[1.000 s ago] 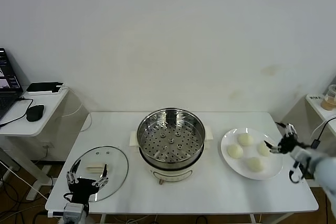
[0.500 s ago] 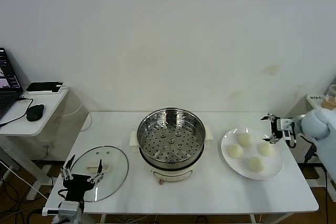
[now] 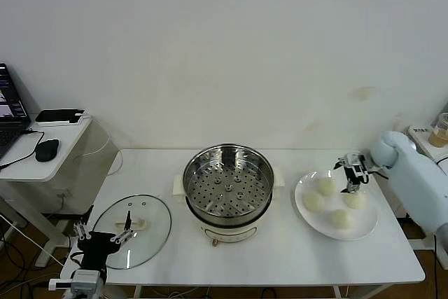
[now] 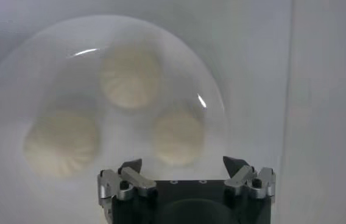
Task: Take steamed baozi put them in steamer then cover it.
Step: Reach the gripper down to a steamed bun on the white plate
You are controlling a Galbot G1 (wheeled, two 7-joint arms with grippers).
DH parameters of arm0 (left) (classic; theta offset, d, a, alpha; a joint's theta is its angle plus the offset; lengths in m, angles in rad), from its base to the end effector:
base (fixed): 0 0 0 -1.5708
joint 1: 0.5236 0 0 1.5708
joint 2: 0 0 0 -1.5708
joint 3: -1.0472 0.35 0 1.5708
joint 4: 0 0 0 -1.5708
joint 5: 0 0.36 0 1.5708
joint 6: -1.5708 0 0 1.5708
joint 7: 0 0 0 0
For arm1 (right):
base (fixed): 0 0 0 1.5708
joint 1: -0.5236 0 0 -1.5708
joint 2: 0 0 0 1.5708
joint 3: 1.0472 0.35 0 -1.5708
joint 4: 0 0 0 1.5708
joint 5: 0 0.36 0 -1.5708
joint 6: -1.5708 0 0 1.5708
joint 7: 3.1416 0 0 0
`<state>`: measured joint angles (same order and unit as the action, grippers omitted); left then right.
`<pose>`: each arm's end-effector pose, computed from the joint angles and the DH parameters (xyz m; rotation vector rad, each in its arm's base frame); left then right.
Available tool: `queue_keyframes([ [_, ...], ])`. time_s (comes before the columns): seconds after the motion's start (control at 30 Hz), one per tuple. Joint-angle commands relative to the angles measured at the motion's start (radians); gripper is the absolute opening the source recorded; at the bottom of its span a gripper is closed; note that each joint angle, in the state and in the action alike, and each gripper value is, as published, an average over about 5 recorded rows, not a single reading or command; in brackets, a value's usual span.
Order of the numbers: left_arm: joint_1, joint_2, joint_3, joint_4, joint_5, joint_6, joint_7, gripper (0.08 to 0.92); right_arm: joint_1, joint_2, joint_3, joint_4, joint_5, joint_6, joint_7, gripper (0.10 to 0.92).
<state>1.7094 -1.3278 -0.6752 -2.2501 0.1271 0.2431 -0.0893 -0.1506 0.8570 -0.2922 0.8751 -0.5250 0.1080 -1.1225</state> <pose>0.1507 0.0708 -0.2570 0.1581 -2.8895 -0.6198 0.5641 -0.2281 -0.2084 1.1488 -1.4384 1.5039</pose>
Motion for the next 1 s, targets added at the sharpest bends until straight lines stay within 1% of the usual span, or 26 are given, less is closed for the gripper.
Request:
queue_keyframes([
  [0.03,0.004,0.003,-0.023,-0.002,0.001,-0.006,0.004,0.823,0.076,0.095,-0.072,-0.142,-0.056,0.018,-0.020,0.823],
  [0.23,0.006,0.002,-0.024,0.000,0.002,-0.010,0.004,0.823,0.064,0.113,-0.060,-0.176,-0.092,0.024,-0.006,0.823],
  [0.77,0.008,-0.001,-0.021,-0.003,0.006,-0.017,0.003,0.823,0.065,0.161,-0.048,-0.255,-0.110,0.030,0.029,0.821],
  [0.83,0.008,-0.001,-0.021,-0.003,0.007,-0.018,0.003,0.823,0.065,0.169,-0.048,-0.266,-0.115,0.031,0.031,0.804],
  [1.0,0.007,-0.002,-0.020,-0.003,0.007,-0.019,0.003,0.823,0.066,0.181,-0.043,-0.281,-0.122,0.032,0.035,0.722],
])
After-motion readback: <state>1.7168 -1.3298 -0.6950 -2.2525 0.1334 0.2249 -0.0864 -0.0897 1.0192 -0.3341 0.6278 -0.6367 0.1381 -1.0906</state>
